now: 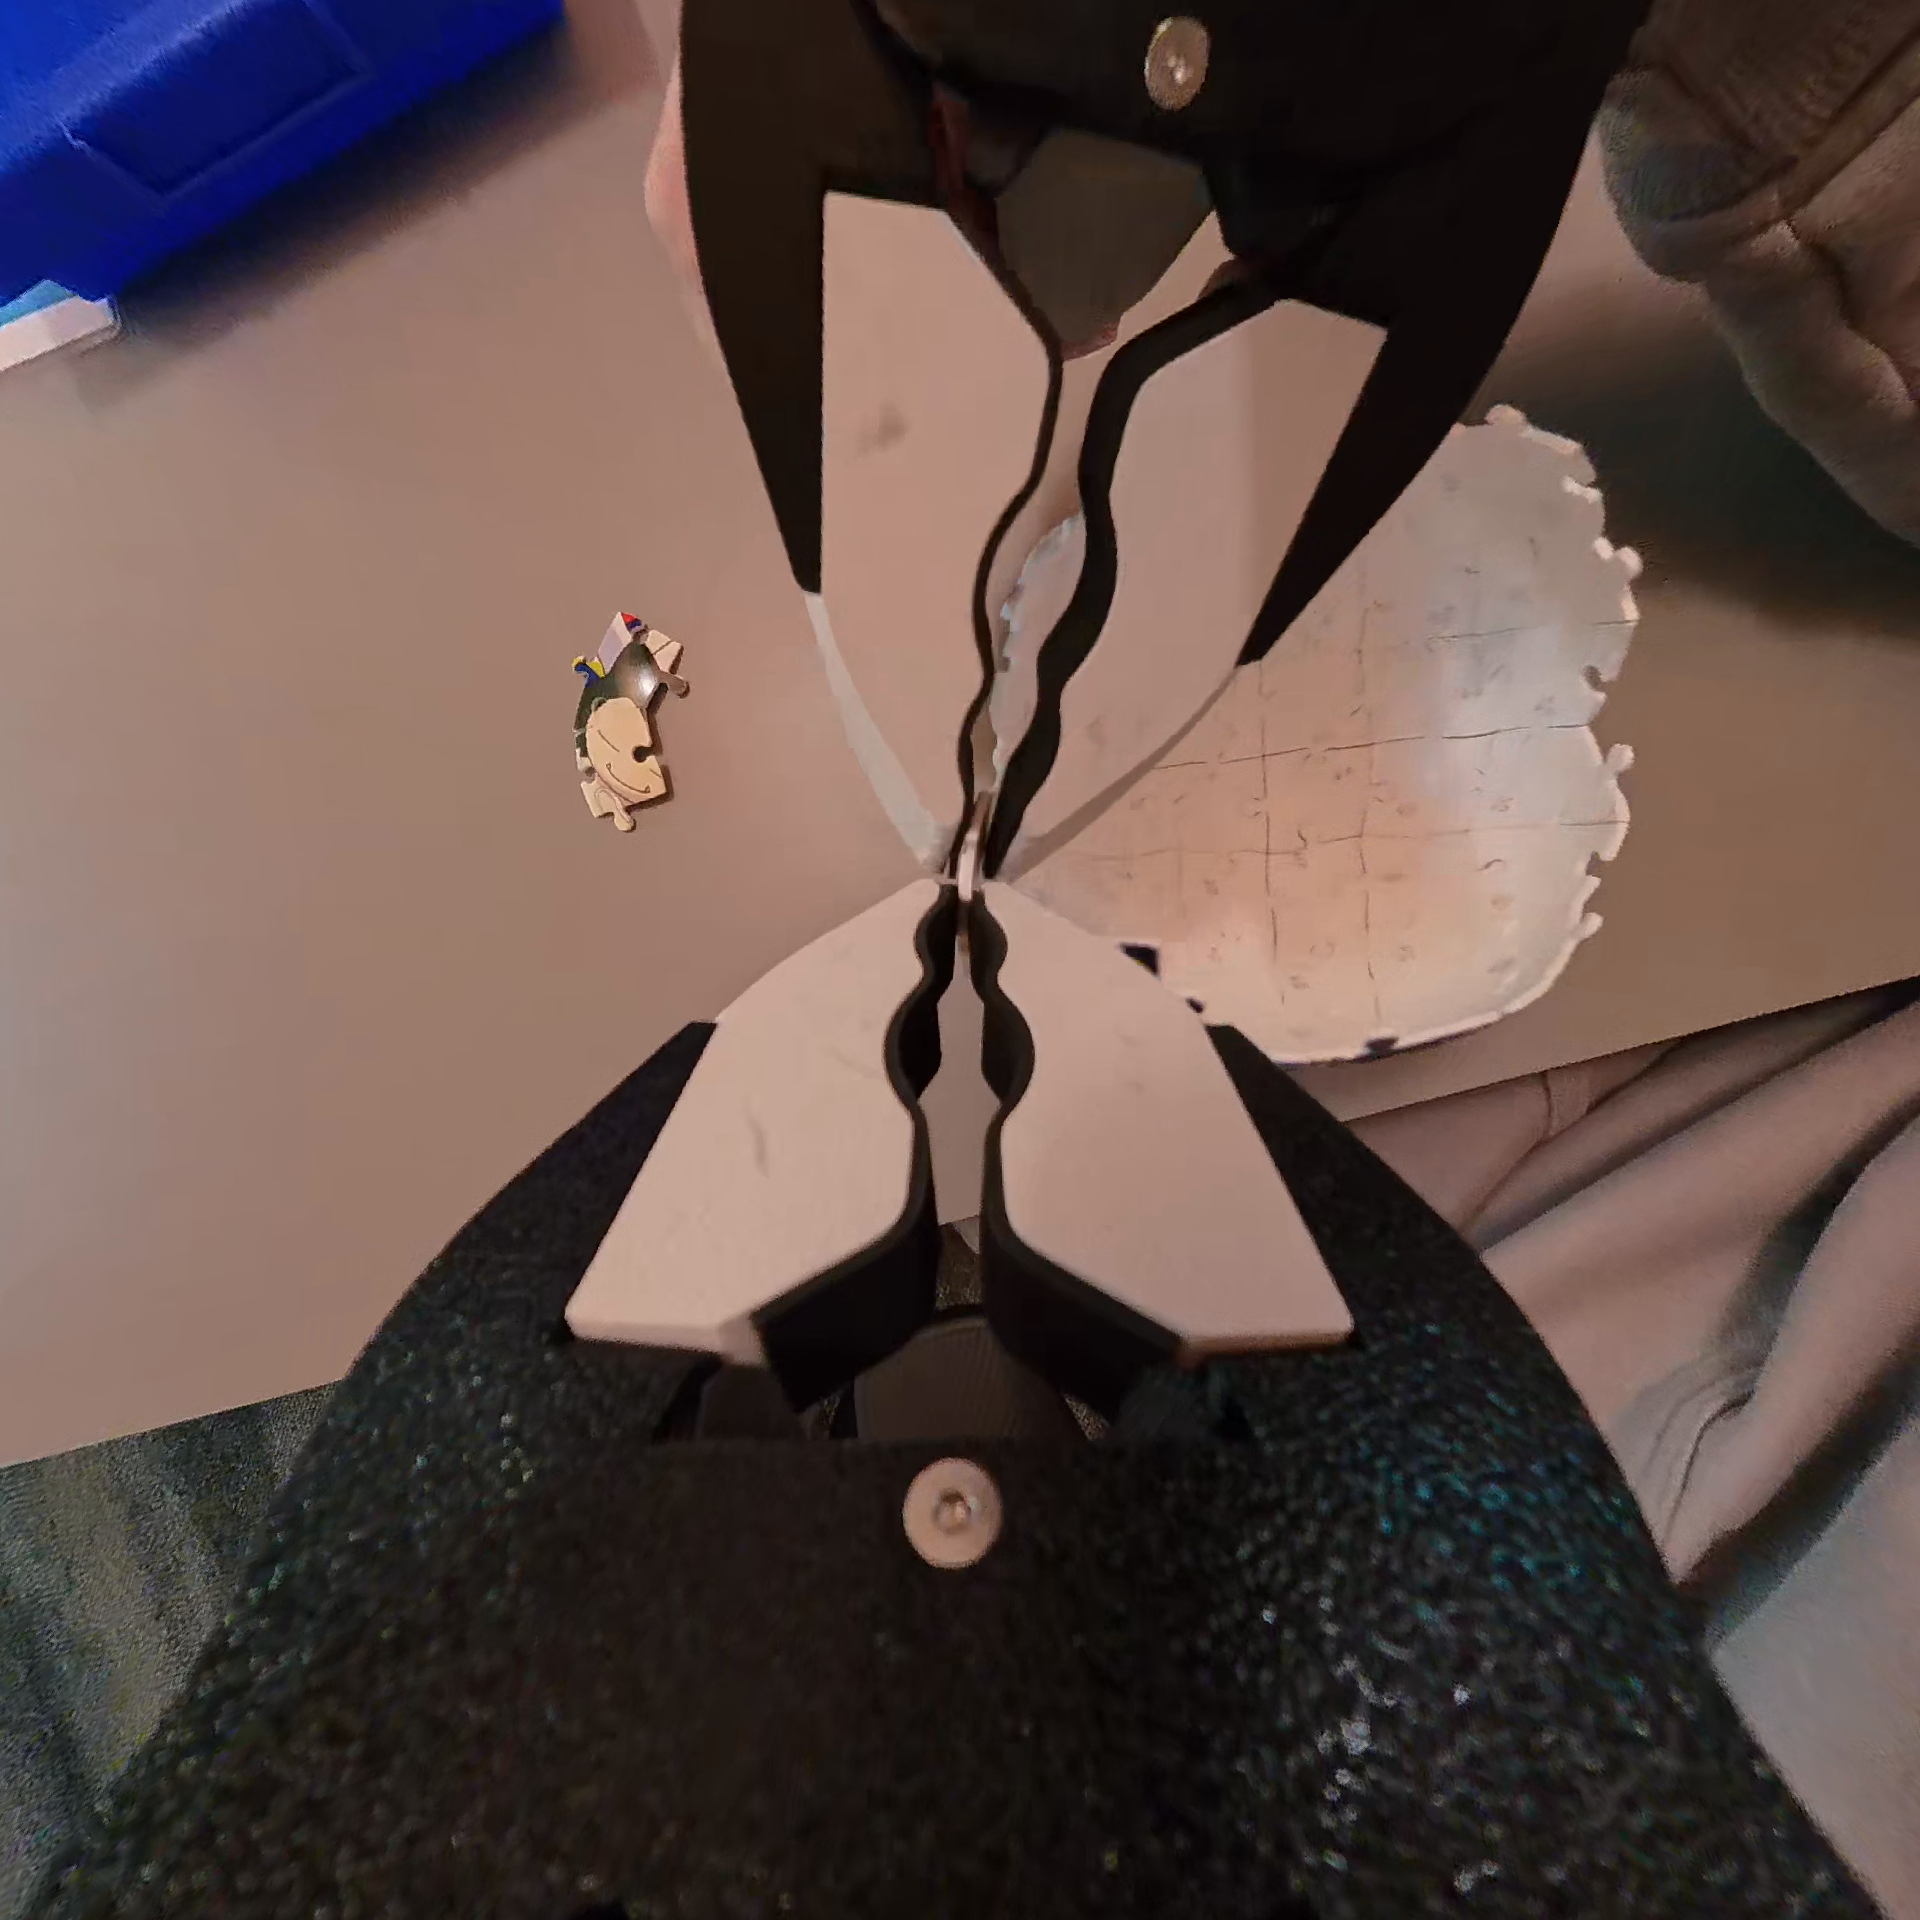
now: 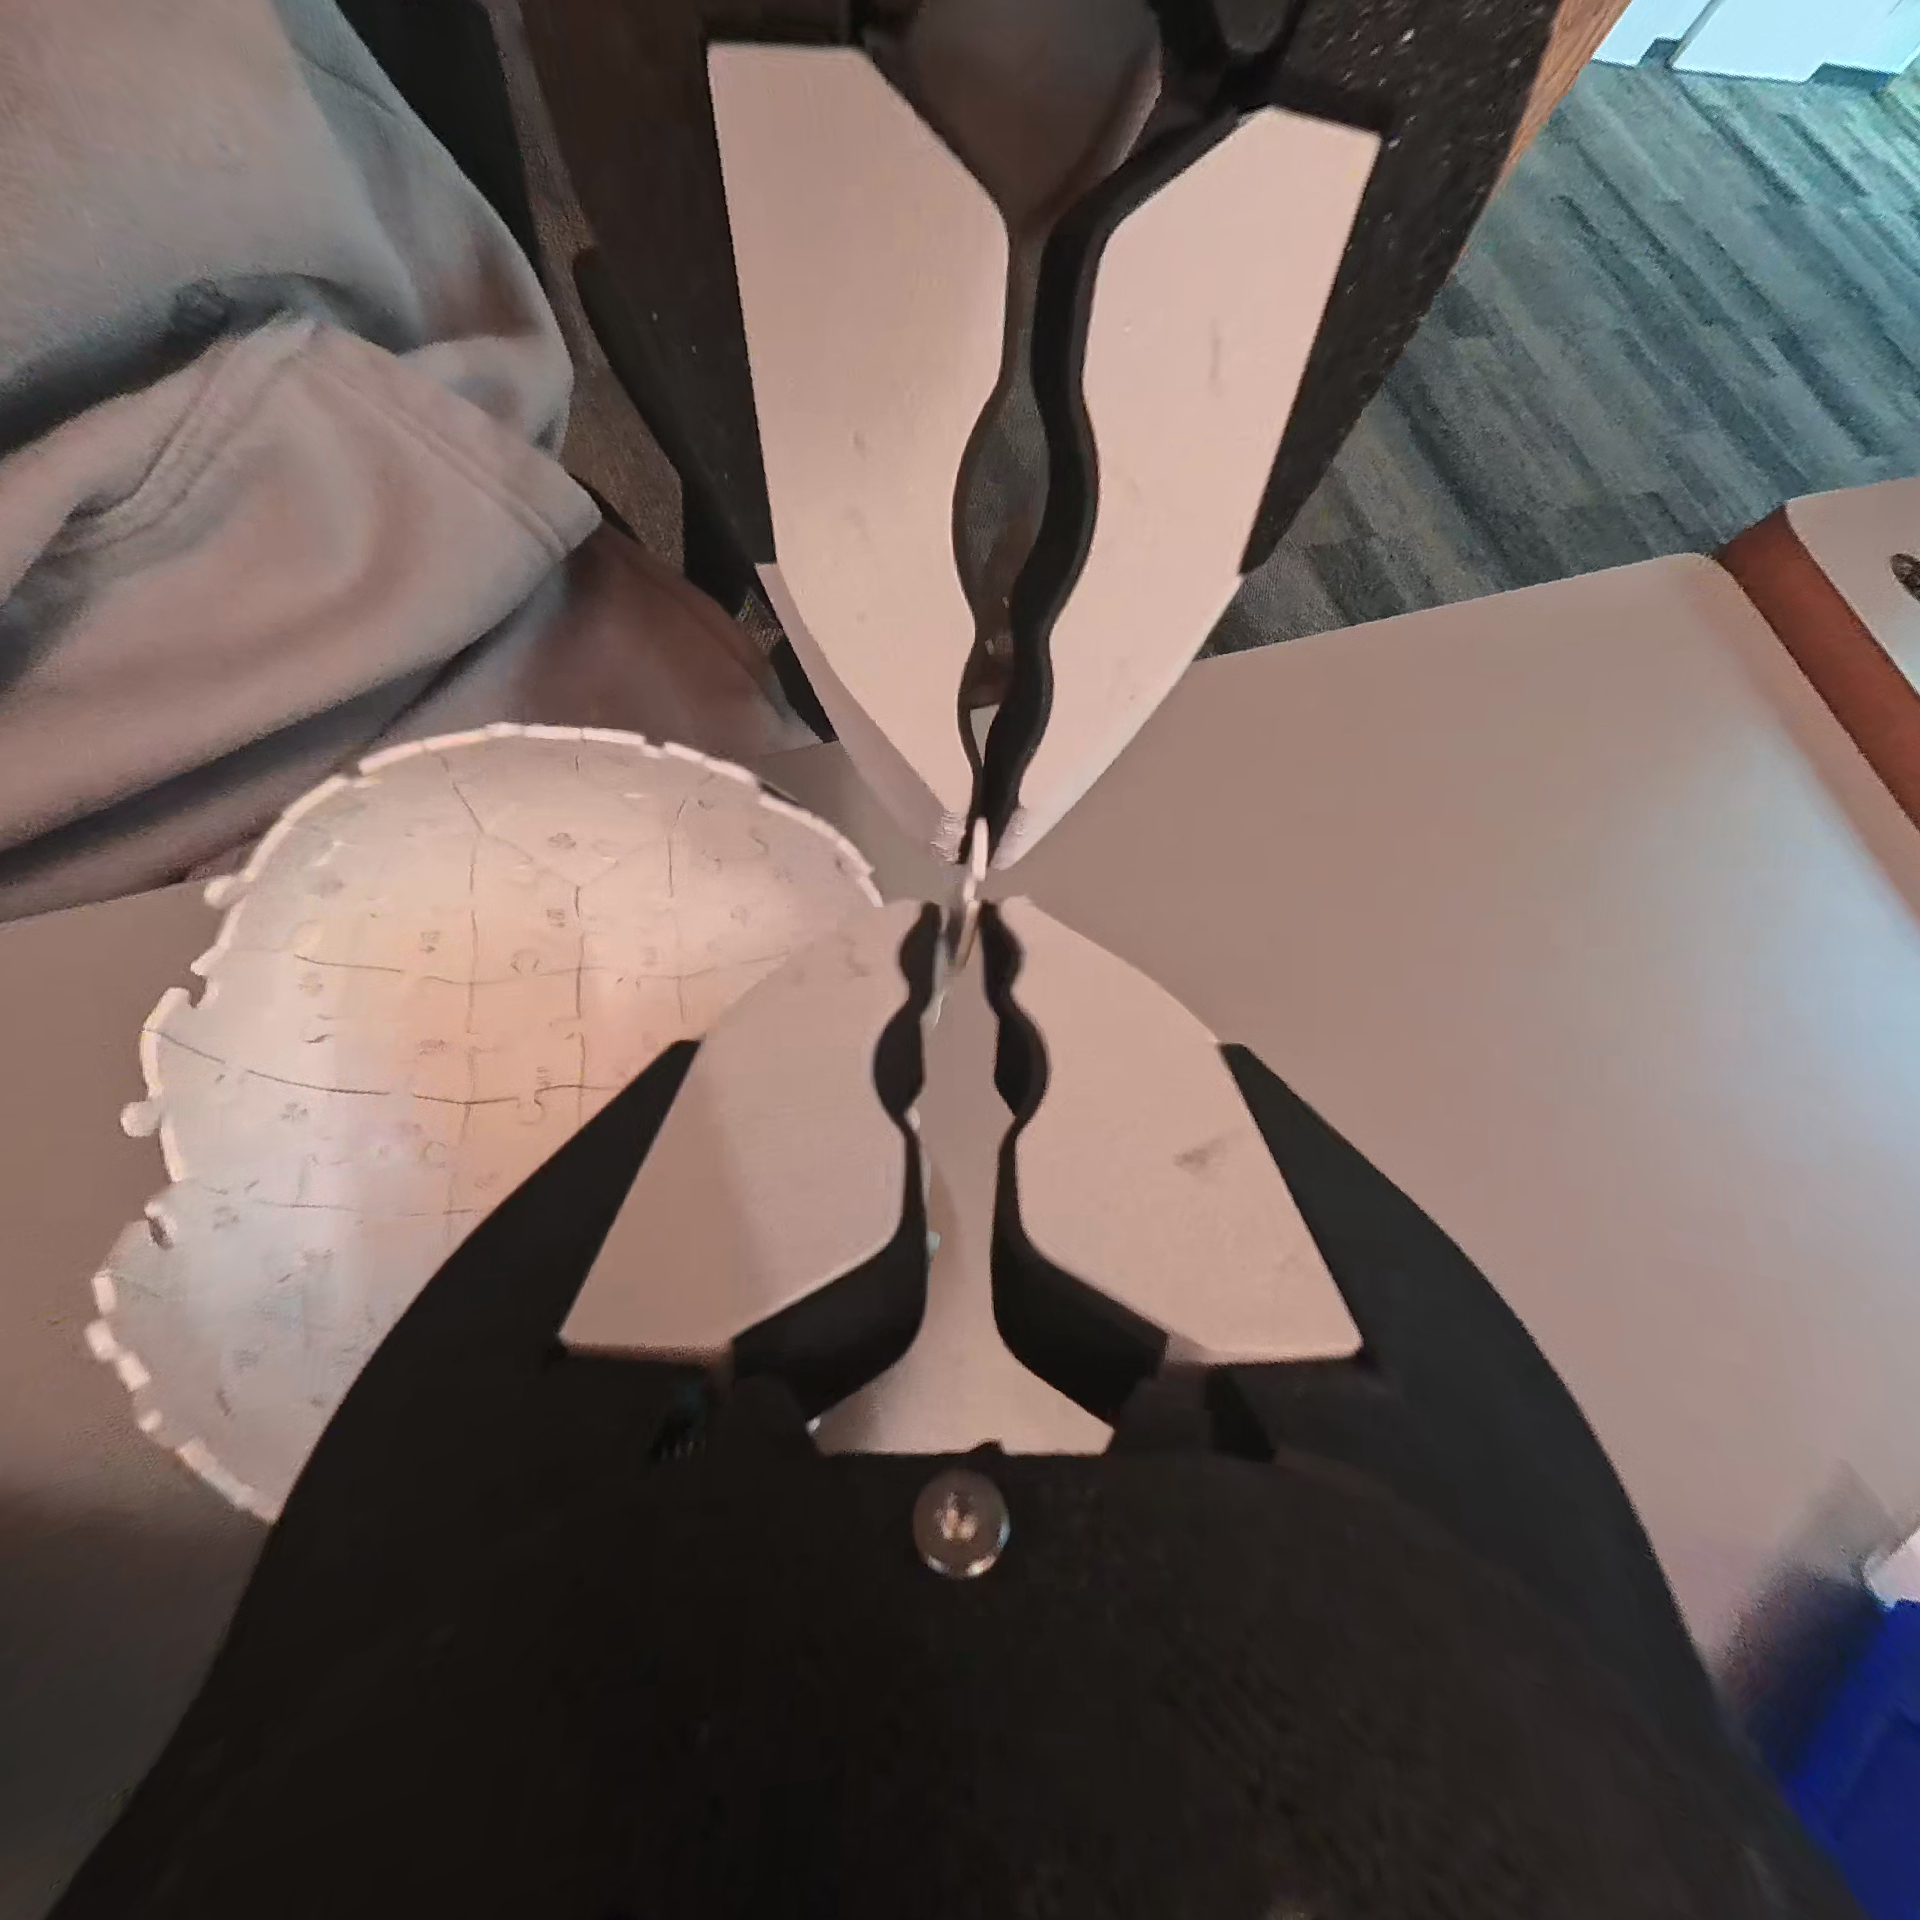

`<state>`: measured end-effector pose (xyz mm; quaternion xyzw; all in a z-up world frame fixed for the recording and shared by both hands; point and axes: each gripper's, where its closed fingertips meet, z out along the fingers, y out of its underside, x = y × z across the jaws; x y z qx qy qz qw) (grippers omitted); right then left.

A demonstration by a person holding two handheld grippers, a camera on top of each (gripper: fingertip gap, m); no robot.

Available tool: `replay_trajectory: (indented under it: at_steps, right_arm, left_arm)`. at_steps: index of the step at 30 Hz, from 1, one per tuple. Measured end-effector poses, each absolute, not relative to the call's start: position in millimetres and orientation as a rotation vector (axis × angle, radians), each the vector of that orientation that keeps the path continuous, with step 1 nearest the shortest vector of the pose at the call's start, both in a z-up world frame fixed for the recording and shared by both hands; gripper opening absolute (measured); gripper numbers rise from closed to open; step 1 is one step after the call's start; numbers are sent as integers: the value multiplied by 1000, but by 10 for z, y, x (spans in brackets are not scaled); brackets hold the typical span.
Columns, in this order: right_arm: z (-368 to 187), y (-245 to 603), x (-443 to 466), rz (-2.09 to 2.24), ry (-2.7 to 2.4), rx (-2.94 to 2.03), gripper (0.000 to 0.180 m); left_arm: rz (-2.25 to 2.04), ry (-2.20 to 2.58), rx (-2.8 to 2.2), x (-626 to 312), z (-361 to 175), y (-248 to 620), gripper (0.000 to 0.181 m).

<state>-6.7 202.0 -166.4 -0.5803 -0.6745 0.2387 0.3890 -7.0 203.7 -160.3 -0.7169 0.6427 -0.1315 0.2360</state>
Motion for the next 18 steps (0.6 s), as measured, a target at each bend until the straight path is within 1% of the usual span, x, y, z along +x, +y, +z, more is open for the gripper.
replay_trajectory:
  at_steps: [1,7,14,16,18]
  right_arm:
    - [-1674,2027,-71,596,-1722,-1470,5]
    - [-1721,2018,-95,618,-1745,-1481,3]
    - [-1684,2006,-86,685,-1718,-1460,2]
    - [-1686,2007,-86,703,-1710,-1459,1]
    - [-1709,2018,-73,713,-1704,-1471,2]
  left_arm:
    - [-351,1766,-1966,-75,-1611,2043,1]
    - [-349,1790,-1966,-97,-1650,2020,3]
    - [-448,1766,-1949,-56,-1608,1975,6]
    - [-454,1734,-1948,-53,-1580,1999,11]
    - [-441,1685,-1948,-65,-1539,2044,21]
